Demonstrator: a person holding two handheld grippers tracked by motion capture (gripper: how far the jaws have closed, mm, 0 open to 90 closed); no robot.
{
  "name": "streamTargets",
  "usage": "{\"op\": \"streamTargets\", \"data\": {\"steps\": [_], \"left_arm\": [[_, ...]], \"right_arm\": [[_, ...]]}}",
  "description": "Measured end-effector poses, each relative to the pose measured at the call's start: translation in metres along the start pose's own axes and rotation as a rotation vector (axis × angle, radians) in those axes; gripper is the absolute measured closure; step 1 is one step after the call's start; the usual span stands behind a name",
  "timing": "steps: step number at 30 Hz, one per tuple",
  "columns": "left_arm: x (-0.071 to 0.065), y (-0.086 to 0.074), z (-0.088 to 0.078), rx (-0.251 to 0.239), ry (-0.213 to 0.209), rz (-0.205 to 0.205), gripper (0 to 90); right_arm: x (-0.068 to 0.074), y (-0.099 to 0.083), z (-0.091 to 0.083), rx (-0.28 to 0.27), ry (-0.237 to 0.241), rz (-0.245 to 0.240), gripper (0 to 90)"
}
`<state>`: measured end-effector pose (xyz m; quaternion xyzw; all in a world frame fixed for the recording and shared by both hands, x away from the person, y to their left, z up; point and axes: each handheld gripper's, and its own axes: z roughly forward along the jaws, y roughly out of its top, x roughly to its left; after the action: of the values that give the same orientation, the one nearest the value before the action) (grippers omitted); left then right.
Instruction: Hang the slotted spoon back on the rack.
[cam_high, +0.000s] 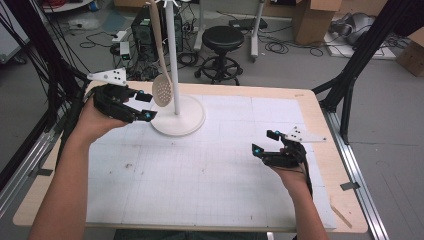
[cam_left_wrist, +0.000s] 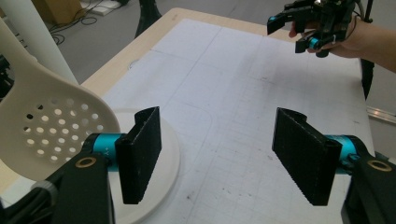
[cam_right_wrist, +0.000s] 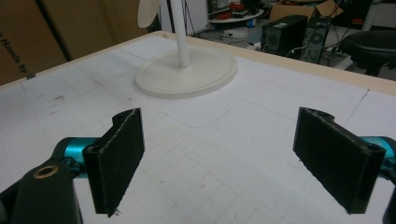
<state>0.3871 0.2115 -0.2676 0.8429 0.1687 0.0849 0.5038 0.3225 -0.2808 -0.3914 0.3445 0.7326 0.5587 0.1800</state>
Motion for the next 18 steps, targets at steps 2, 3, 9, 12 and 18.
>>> {"op": "streamTargets", "data": {"steps": [2, 3, 9, 12, 18], "left_arm": [[-0.003, -0.007, 0.001, -0.008, -0.001, -0.004, 32.4], [-0.004, -0.01, 0.002, -0.01, -0.002, -0.004, 31.9], [-0.01, -0.031, 0.006, -0.039, -0.025, -0.019, 26.9], [-0.013, -0.041, 0.009, -0.053, -0.035, -0.035, 26.3], [-0.019, -0.058, 0.013, -0.074, -0.056, -0.04, 24.2]], "right_arm": [[0.0, 0.0, 0.0, -0.001, 0.0, -0.002, 15.2], [0.0, 0.0, 0.0, 0.0, 0.001, -0.001, 15.2], [0.0, 0.0, 0.0, 0.004, 0.002, 0.001, 15.1], [0.0, 0.0, 0.001, 0.006, 0.0, 0.001, 15.2], [0.0, -0.001, 0.001, 0.013, -0.001, 0.0, 15.1]]}}
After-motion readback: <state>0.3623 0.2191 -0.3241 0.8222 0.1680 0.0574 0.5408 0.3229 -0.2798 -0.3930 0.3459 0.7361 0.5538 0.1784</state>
